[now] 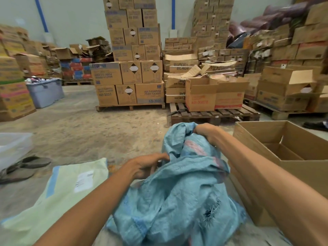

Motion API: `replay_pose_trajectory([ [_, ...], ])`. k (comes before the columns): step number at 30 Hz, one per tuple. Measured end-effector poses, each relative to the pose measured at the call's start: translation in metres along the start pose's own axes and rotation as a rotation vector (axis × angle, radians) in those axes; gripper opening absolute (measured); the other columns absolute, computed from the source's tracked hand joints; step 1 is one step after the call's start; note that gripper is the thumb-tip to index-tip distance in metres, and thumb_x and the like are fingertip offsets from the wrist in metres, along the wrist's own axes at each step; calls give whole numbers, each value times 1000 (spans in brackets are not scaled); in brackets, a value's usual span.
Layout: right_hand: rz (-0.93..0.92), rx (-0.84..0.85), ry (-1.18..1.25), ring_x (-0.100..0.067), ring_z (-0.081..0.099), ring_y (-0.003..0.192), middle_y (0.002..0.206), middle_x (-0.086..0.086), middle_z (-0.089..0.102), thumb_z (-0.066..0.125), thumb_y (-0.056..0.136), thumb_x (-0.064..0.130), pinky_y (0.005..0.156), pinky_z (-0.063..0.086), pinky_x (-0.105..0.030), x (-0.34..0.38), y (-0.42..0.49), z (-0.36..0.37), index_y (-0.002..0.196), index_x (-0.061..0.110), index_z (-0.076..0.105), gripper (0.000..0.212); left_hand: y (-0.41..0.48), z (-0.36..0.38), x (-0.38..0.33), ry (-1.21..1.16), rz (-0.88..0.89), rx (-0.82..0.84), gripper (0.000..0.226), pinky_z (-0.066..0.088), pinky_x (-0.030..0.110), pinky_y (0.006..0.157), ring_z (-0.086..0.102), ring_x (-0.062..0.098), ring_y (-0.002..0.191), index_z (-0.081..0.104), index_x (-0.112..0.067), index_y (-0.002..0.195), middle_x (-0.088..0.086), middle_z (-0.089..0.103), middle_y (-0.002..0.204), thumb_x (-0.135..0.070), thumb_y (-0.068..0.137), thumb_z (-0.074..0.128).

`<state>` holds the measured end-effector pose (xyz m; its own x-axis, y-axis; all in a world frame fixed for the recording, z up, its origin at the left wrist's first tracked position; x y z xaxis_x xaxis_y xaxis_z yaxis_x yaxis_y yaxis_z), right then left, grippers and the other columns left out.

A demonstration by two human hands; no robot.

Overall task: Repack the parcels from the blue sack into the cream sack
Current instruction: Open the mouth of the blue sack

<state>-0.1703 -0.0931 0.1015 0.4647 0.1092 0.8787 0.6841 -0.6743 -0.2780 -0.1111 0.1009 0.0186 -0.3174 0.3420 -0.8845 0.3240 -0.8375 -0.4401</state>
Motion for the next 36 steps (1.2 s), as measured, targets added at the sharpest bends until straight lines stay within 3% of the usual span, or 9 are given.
replay_pose_trajectory([
  [3, -37, -192, -94, -27, 65, 88, 115, -14, 63, 55, 93, 6, 85, 52, -34, 6, 2, -16, 121, -3, 58, 30, -1, 25, -8, -193, 59, 220, 58, 53, 36, 88, 62, 31, 103, 58, -3, 127, 18, 61, 122, -36, 80, 67],
  [6, -73, -414, -262, -31, 62, 102, 119, -17, 63, 57, 92, 13, 80, 51, -34, 7, 1, -45, 115, 3, 59, 25, 8, 6, 1, 286, 43, 53, 65, 45, 28, 102, 54, 16, 124, 55, -16, 136, -5, 54, 137, -52, 84, 69],
  [10, -89, -303, -382, -25, 61, 87, 104, -12, 62, 60, 93, 21, 69, 50, -31, 0, 4, -40, 112, 0, 58, 28, 24, -40, -11, 702, 147, -330, 17, 54, 23, 70, 66, 9, 76, 73, -12, 90, -4, 73, 84, -28, 85, 76],
  [16, 133, 317, -296, -26, 66, 96, 117, -14, 70, 79, 66, 53, 96, 54, -41, -81, -15, -18, 119, 9, 64, 71, -11, -106, -17, -172, 7, -461, 28, 59, 42, 53, 70, 32, 59, 66, 5, 85, 20, 71, 72, -10, 98, 46],
  [20, 6, 166, 123, -15, 54, 72, 58, 7, 68, 63, 95, 30, 66, 46, -26, -93, -25, -35, 95, 13, 60, 17, -26, -82, -37, -176, 52, -408, 25, 58, 34, 56, 67, 30, 54, 69, 0, 66, 17, 69, 68, -13, 77, 52],
  [25, 57, 230, -208, -31, 66, 106, 122, -14, 69, 69, 71, 61, 101, 49, -42, -75, -1, -27, 121, 11, 68, 71, -24, -91, -43, -367, 95, -557, 27, 46, 34, 62, 63, 26, 46, 62, -7, 63, 12, 66, 55, -20, 83, 50],
  [27, -189, 19, -636, -23, 61, 113, 132, -5, 62, 67, 74, 66, 98, 50, -40, -38, -5, -25, 135, 21, 54, 76, -22, -88, -46, -489, 130, -581, 34, 43, 35, 60, 61, 27, 57, 59, -7, 62, 11, 65, 52, -21, 91, 46],
  [30, -524, -150, -601, -15, 61, 105, 124, 3, 62, 69, 80, 59, 89, 54, -39, 16, -15, -10, 138, 28, 46, 70, -17, -76, -65, -543, 192, -510, 22, 51, 37, 67, 62, 28, 77, 64, -6, 87, 14, 69, 81, -28, 84, 62],
  [36, -103, -3, -825, -33, 54, 125, 145, -7, 52, 73, 63, 62, 109, 39, -56, -56, 17, 16, 148, 24, 36, 99, -19, -79, -87, -269, 167, -506, 67, 59, 42, 64, 69, 32, 84, 63, -3, 108, 16, 71, 97, -18, 50, 94],
])
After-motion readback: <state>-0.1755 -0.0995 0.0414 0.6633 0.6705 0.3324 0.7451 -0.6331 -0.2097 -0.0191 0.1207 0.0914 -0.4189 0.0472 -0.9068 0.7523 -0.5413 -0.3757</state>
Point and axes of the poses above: each hand's wrist, its own y-axis towards the middle knuckle, its own z-axis out of the palm, x = y × z, the point moved 9 cm from there along y, towards the middle knuckle
